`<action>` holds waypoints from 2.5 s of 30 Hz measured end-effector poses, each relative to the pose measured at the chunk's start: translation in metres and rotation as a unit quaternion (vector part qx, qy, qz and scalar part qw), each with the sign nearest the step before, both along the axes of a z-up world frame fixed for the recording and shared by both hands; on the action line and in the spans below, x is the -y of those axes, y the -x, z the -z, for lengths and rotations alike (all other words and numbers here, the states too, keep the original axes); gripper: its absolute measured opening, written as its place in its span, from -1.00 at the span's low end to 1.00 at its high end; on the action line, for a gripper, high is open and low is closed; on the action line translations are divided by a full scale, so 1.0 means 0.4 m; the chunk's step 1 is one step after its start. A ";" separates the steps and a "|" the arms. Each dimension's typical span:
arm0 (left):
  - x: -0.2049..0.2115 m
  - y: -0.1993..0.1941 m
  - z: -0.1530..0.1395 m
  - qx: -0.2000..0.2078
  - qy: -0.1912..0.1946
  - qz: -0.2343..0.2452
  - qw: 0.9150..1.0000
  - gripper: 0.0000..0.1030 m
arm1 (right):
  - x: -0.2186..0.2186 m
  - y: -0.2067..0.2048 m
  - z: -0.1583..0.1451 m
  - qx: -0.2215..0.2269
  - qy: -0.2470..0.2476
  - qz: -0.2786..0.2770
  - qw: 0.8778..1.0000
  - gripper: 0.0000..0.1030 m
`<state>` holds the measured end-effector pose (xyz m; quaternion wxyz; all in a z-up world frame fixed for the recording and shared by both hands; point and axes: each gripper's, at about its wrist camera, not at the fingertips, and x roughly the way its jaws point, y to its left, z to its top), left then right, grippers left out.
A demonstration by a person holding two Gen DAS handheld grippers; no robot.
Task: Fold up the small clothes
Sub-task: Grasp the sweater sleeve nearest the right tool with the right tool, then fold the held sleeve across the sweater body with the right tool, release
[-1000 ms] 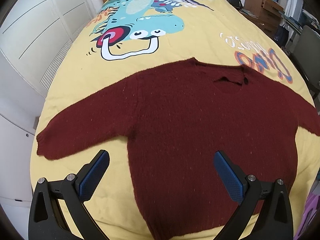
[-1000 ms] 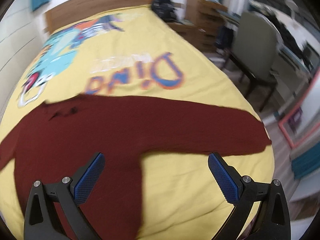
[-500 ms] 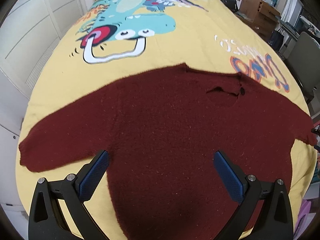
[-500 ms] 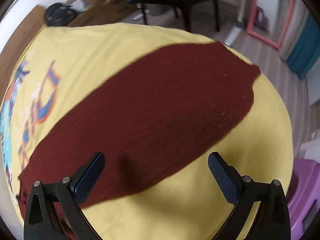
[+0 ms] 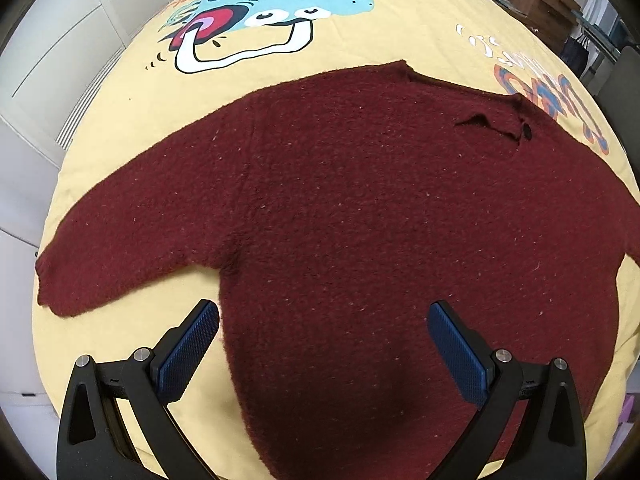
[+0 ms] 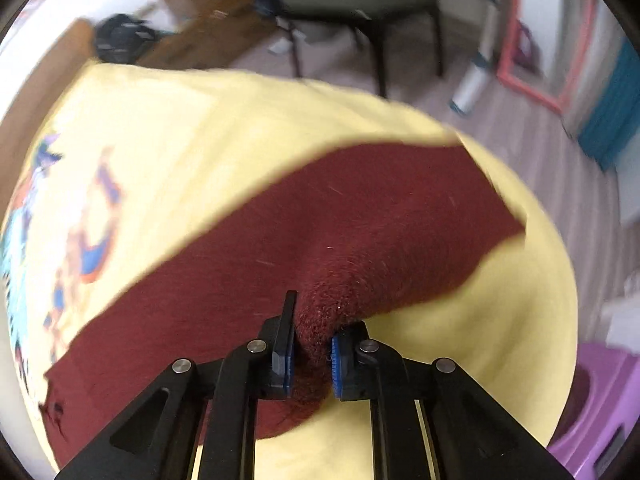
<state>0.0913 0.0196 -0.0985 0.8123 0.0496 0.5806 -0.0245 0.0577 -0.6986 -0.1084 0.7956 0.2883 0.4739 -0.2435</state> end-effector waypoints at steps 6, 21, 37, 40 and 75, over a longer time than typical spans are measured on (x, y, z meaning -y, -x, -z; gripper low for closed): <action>-0.016 0.002 -0.012 0.011 0.015 -0.004 1.000 0.98 | -0.211 -0.075 -0.188 0.078 0.022 -0.118 0.990 -0.75; -0.099 -0.019 -0.056 0.045 0.022 -0.010 0.999 0.98 | -0.869 -0.279 -0.350 0.137 -0.017 -0.351 0.926 -0.75; -0.159 -0.031 0.008 0.001 0.026 -0.028 0.999 0.98 | -1.173 -0.231 0.042 -0.068 -0.011 -0.464 0.883 -0.74; -0.160 -0.027 0.019 -0.004 0.027 -0.029 0.999 0.98 | -1.183 -0.220 0.080 -0.084 -0.004 -0.469 0.879 -0.70; 0.213 -0.082 -0.028 0.023 -0.003 0.132 0.991 0.98 | -0.655 -0.135 0.120 -0.114 0.035 -0.333 0.935 -0.70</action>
